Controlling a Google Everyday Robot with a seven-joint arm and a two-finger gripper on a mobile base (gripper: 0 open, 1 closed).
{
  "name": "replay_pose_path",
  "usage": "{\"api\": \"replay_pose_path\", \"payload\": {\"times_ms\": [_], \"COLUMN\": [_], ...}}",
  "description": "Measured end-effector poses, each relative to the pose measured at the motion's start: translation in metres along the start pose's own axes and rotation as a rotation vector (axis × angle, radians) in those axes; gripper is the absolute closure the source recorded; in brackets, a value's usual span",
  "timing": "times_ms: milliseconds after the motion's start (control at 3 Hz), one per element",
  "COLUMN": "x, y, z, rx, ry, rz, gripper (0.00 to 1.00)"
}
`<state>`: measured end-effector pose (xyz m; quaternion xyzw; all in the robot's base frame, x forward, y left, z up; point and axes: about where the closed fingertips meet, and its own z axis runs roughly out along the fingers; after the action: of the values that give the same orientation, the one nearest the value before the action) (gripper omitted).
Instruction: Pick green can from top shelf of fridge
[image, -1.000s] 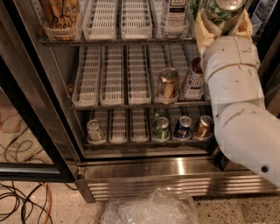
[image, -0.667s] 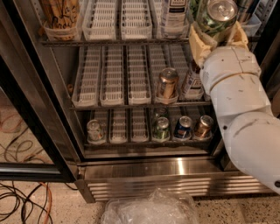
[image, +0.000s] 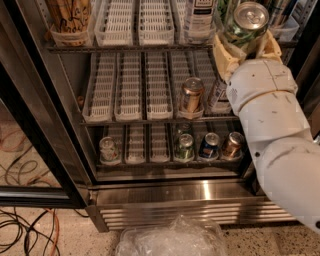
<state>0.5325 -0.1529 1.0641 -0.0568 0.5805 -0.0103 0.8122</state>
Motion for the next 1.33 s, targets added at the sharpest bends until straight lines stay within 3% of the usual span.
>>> {"api": "replay_pose_path", "payload": {"times_ms": [333, 667, 1000, 1333], "x": [-0.004, -0.012, -0.010, -0.010], "y": [0.017, 0.038, 0.047, 0.047], "z": [-0.019, -0.039, -0.041, -0.041], "rx": [-0.074, -0.186, -0.219, -0.219], "ry": [0.007, 0.017, 0.030, 0.030], "rz": [0.033, 0.064, 0.062, 0.062], "gripper": [1.00, 1.00, 1.00, 1.00]}}
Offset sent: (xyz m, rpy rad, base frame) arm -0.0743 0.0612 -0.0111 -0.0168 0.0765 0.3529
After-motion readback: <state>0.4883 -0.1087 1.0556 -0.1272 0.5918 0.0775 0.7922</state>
